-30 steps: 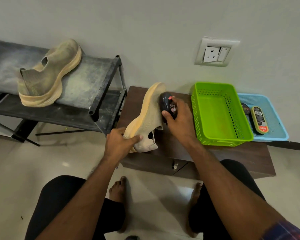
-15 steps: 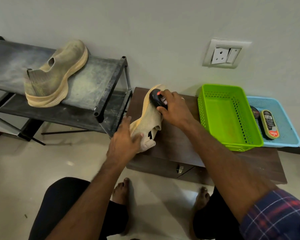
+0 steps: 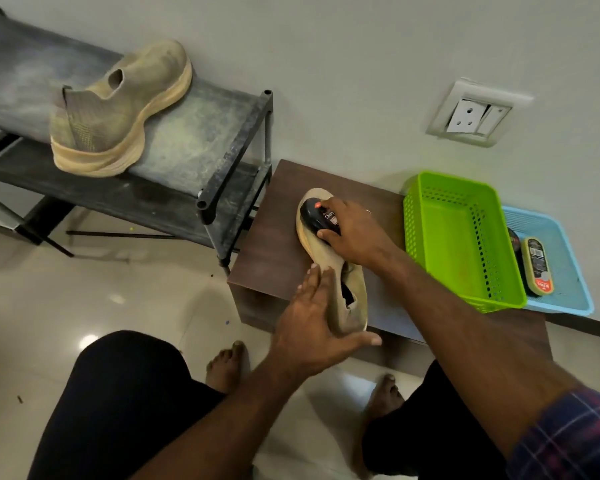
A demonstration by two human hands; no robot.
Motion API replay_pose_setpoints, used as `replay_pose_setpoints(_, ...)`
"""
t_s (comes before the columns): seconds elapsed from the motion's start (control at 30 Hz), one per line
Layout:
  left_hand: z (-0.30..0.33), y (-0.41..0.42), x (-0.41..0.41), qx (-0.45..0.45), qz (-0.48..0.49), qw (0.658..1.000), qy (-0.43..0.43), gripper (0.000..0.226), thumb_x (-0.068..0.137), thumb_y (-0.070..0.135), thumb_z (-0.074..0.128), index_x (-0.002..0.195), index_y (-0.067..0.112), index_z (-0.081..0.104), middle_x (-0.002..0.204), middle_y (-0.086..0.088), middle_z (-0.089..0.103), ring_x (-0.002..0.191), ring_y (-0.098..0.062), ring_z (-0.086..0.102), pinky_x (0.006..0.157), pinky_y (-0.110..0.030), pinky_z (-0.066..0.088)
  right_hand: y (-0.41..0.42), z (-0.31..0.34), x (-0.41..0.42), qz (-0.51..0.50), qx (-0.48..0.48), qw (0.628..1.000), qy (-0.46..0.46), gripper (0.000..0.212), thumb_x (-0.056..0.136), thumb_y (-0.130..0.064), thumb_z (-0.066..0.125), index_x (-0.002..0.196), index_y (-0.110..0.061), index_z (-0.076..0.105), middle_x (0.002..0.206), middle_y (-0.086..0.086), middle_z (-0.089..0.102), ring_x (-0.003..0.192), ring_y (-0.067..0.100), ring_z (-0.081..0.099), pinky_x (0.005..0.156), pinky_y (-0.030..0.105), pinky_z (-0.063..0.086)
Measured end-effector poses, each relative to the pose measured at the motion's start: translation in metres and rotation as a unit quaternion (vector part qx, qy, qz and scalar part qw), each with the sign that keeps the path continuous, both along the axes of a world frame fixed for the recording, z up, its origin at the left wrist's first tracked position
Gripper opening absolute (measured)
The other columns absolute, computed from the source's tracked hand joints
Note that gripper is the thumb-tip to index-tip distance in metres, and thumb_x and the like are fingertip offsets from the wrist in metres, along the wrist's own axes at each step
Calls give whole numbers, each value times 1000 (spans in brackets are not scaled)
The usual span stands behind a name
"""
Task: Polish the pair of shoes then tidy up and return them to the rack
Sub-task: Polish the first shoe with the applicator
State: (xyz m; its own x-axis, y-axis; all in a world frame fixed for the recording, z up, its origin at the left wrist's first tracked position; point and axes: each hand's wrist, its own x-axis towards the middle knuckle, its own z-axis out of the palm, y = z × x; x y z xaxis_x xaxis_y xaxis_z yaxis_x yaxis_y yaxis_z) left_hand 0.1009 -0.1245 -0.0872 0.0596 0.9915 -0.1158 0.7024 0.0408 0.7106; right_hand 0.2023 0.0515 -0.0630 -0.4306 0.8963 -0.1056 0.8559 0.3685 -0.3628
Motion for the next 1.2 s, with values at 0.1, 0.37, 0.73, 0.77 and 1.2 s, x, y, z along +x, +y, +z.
replay_pose_setpoints(0.1,-1,5,8,4,35,999,-10,112,80,58,70,160,15,5,167,-11,1,154,-25,11,120,-39,30,4,5,-3,-13,-15,1000,9,56,89,-41,65,140,-27,44,134,9,54,121,29,53,101,41,45)
replay_pose_setpoints(0.37,2,27,-5,0,31,1000,-1,95,84,27,70,159,8,15,167,-8,10,155,-20,3,123,-29,12,-26,25,1,82,51,995,-9,60,88,-37,65,142,-33,40,134,4,49,118,34,47,101,45,43)
replay_pose_setpoints(0.73,4,37,-11,-31,-9,998,60,88,90,32,65,159,12,16,168,-3,2,154,-16,-1,121,-28,10,61,9,17,-79,108,989,-55,57,88,-32,69,138,-22,45,130,13,51,118,39,49,104,44,38)
replay_pose_setpoints(0.77,3,37,-11,-33,-12,997,64,88,89,33,65,159,12,15,168,-4,2,154,-16,-2,121,-28,11,57,12,20,-80,114,990,-9,57,87,-33,69,138,-22,47,130,13,52,119,37,50,105,43,38)
replay_pose_setpoints(1.2,6,39,-13,-26,-23,997,73,87,90,37,63,159,14,16,168,-2,1,154,-15,-1,120,-28,14,96,14,6,-24,95,987,-124,57,92,-30,63,144,-22,42,132,15,47,121,42,42,101,47,42)
